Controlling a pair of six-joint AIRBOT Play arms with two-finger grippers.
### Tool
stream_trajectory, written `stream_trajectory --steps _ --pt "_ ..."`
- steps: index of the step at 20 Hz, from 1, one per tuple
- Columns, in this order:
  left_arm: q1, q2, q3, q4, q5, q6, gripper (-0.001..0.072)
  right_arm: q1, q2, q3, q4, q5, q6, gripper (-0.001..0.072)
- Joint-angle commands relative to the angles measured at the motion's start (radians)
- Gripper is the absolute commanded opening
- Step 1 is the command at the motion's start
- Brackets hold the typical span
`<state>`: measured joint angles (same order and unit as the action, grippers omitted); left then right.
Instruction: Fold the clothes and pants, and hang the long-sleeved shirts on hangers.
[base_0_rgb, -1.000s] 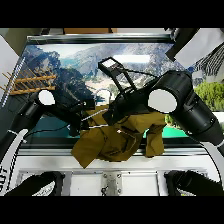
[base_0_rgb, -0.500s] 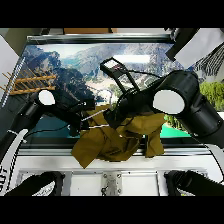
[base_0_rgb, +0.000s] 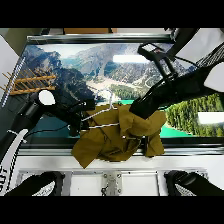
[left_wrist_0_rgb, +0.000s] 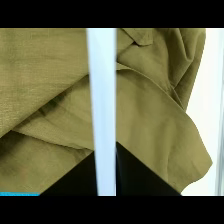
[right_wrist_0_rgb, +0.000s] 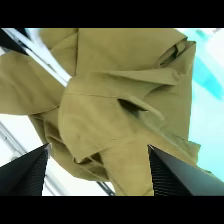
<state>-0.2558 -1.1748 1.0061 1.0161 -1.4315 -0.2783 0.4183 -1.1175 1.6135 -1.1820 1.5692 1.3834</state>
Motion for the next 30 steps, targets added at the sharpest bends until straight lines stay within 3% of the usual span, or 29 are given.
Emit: stream_trajectory --steps 1,2,6,13,16,22,27,30 --pt "0.0 0.0 0.0 0.001 0.001 0.002 0.0011 -0.107 0.005 0.0 0.049 -0.016 -0.072 0.0657" --pt "0.0 0.0 0.0 0.002 0.001 0.002 0.0011 -0.116 0.006 0.0 0.048 -0.017 -0.064 0.0657" --pt "0.0 0.0 0.0 0.002 -0.001 0.002 0.0011 -0.206 0.017 -0.042 0.092 -0.021 -0.376 0.0657" --pt "0.0 0.0 0.0 0.002 -0.001 0.002 0.0011 -0.887 0.148 -0.606 0.803 0.032 -1.022 0.0657" --pt "0.0 0.0 0.0 0.002 -0.001 0.002 0.0011 -1.006 0.113 -0.758 0.869 0.074 -1.221 0.0657" --pt "0.0 0.0 0.0 0.002 0.0 0.002 0.0011 -0.938 -0.065 -0.789 0.862 0.141 -1.453 0.0657" --pt "0.0 0.0 0.0 0.002 0.0 0.002 0.0011 -0.808 -0.16 -0.789 0.862 0.14 -1.55 0.0657" --pt "0.0 0.0 0.0 0.002 0.0 0.002 0.0011 -0.746 -0.194 -0.789 0.863 0.14 -1.556 0.0657"
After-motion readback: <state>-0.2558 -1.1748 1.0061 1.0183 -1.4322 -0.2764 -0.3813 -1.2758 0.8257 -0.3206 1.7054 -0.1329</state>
